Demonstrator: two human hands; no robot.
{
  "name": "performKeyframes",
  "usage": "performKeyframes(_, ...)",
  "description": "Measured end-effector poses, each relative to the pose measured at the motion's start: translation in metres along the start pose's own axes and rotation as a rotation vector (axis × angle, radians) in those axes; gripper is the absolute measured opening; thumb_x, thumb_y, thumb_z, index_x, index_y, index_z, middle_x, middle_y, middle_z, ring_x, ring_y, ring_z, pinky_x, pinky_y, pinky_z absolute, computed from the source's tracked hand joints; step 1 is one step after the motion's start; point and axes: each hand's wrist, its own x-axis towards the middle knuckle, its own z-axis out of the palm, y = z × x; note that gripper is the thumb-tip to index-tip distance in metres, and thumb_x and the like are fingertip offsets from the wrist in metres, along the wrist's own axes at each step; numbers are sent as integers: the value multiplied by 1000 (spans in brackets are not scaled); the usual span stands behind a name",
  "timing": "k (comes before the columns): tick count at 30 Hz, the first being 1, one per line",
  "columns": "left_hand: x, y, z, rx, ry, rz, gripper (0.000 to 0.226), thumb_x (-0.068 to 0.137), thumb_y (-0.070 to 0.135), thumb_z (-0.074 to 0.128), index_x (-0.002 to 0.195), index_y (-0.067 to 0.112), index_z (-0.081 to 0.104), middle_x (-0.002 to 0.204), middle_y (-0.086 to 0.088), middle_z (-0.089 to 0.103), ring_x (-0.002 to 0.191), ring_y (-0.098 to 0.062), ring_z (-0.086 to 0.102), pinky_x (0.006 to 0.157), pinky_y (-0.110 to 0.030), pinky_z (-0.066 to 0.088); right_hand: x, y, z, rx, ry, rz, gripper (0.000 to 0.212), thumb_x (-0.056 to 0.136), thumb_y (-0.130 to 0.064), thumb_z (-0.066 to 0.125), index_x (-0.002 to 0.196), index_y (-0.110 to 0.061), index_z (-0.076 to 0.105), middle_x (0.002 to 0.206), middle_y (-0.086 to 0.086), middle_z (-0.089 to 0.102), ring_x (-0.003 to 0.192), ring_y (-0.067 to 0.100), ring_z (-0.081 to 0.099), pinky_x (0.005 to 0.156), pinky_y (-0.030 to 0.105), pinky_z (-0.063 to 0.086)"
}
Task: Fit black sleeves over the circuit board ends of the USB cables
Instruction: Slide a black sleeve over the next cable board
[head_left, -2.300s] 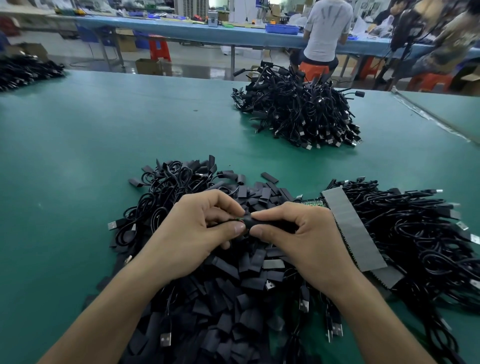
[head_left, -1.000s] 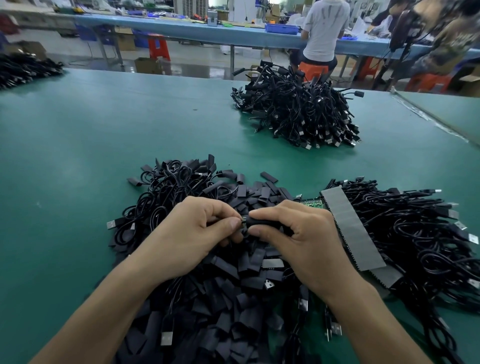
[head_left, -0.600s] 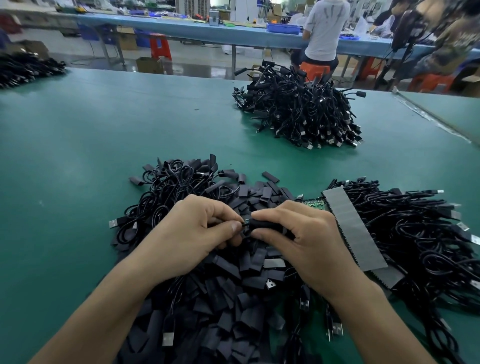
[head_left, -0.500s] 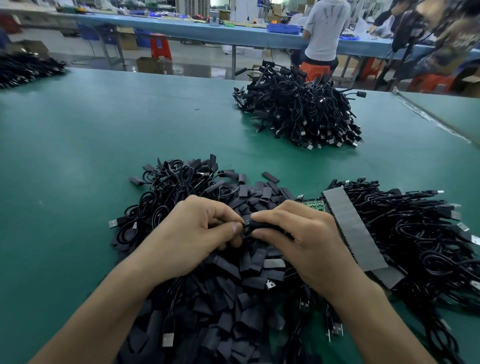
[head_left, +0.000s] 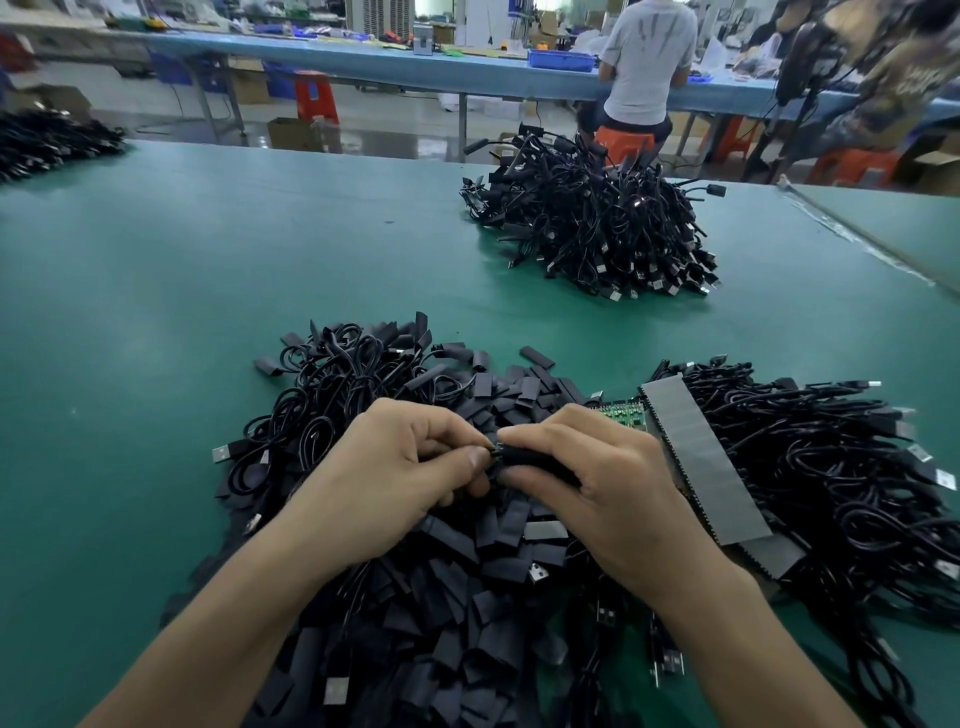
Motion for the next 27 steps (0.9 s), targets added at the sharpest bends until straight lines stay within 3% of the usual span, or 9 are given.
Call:
performKeyframes(6, 0, 1, -3, -19, -31, -18, 17, 91, 10, 68, 79, 19, 76, 65, -1, 72, 50, -4, 51, 49, -12, 40, 0, -2, 3, -15, 70, -49, 20, 87, -18, 70, 101, -4, 75, 87, 4, 67, 81, 20, 66, 72, 36, 55)
performKeyframes(11, -2, 3, -7, 35, -69, -7, 18, 92, 17, 67, 82, 29, 76, 69, 0, 74, 46, -9, 42, 44, -16, 32, -2, -2, 6, 14, 105, -64, 20, 86, -16, 71, 100, -2, 75, 85, 6, 67, 79, 21, 66, 69, 37, 55)
performKeyframes(21, -1, 3, -3, 1, -88, 16, 17, 93, 6, 65, 80, 11, 76, 64, 0, 73, 39, 6, 48, 44, -2, 31, -1, -3, 6, 68, 22, -32, 23, 87, -16, 71, 107, -7, 74, 91, 4, 68, 84, 15, 67, 75, 31, 55)
performKeyframes(24, -1, 1, -2, -18, -50, 31, 18, 92, 6, 66, 79, 14, 76, 65, 0, 73, 39, 6, 47, 44, -3, 32, 0, -4, 7, 49, 63, -3, 24, 84, -17, 74, 107, -9, 75, 91, 2, 69, 83, 13, 66, 76, 24, 54)
performKeyframes(27, 0, -1, -3, -18, 18, 41, 19, 92, 14, 67, 77, 20, 76, 66, 0, 73, 39, -1, 38, 41, -10, 29, 1, -8, 6, 86, 188, 143, 32, 80, -24, 80, 110, -17, 74, 91, -10, 69, 82, -1, 62, 75, 12, 47)
